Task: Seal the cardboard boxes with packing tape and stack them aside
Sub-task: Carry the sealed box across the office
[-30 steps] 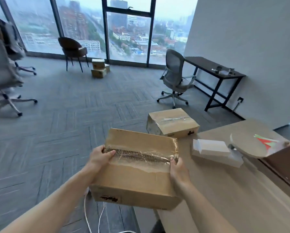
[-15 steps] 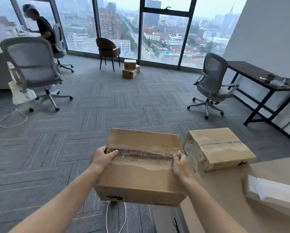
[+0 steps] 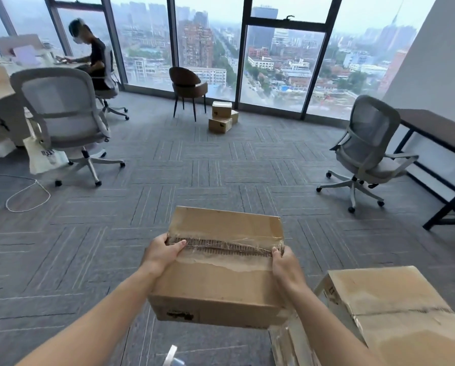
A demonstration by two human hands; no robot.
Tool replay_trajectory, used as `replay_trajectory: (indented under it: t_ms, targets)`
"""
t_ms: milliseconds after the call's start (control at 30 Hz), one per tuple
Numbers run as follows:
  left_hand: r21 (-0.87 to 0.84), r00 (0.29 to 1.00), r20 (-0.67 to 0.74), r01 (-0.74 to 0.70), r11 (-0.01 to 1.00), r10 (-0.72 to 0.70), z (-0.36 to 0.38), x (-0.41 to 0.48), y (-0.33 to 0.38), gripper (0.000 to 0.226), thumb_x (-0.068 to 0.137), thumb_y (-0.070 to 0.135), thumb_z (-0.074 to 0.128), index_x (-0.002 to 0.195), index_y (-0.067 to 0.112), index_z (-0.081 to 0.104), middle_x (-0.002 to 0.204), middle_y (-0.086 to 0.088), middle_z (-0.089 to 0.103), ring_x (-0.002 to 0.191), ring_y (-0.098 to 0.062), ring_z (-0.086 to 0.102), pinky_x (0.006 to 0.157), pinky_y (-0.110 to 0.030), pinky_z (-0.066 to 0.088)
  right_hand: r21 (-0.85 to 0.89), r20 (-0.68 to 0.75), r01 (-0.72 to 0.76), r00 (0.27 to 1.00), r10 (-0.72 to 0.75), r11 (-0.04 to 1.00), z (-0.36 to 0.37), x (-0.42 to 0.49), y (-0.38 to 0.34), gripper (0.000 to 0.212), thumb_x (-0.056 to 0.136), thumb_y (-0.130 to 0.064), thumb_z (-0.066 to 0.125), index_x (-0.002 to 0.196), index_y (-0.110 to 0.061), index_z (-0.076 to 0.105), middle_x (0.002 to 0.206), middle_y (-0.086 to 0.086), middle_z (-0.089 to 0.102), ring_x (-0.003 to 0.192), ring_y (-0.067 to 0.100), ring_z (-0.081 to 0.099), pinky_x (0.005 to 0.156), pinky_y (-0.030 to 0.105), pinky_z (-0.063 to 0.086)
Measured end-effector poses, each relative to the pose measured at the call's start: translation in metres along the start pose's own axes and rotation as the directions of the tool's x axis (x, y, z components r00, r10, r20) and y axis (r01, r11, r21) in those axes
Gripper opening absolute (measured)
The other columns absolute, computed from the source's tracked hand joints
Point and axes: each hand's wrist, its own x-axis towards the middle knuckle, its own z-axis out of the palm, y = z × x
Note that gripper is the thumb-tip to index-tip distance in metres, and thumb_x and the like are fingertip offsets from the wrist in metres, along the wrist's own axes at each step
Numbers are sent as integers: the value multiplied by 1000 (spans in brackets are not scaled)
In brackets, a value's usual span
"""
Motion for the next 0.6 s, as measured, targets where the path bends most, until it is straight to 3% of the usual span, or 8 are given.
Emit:
replay_trajectory:
  t_ms: [100, 300, 467, 600]
  targets:
    - [-6, 1000, -6, -30, 1000, 30, 17, 38, 38, 22, 91, 34, 70, 109, 23, 65, 98, 4, 70, 91, -19, 65, 77, -32, 50, 20, -15, 5, 1000, -5, 1000, -14, 52, -21, 39, 104, -31, 34, 134, -10, 47, 129, 11, 59, 117, 29, 54, 93, 38, 41]
    - [0, 993, 63, -100, 995, 99, 57, 104, 113, 13, 93, 33, 67, 102, 25, 63, 95, 3, 69, 89, -20, 65, 77, -32, 50, 16, -101, 9, 995, -7, 1000, -57, 130, -49, 34, 105, -29, 35, 128, -10, 51, 120, 9, 61, 109, 27, 56, 82, 34, 37]
    - [-16, 963, 213, -167, 986, 166, 101, 158, 173, 16, 93, 33, 67, 106, 23, 64, 97, 4, 70, 93, -21, 67, 89, -41, 55, 37, -219, -38, 975, 45, 999, -94, 182, -53, 34, 105, -27, 37, 128, -6, 51, 120, 11, 60, 102, 24, 54, 82, 34, 38]
    - [-49, 910, 357, -208, 977, 212, 149, 199, 227, 18, 95, 28, 66, 107, 15, 66, 100, -6, 72, 91, -26, 70, 87, -44, 57, 45, -333, -128, 933, 136, 991, -126, 218, -45, 30, 104, -28, 35, 119, -8, 52, 110, 8, 61, 90, 23, 53, 74, 35, 36]
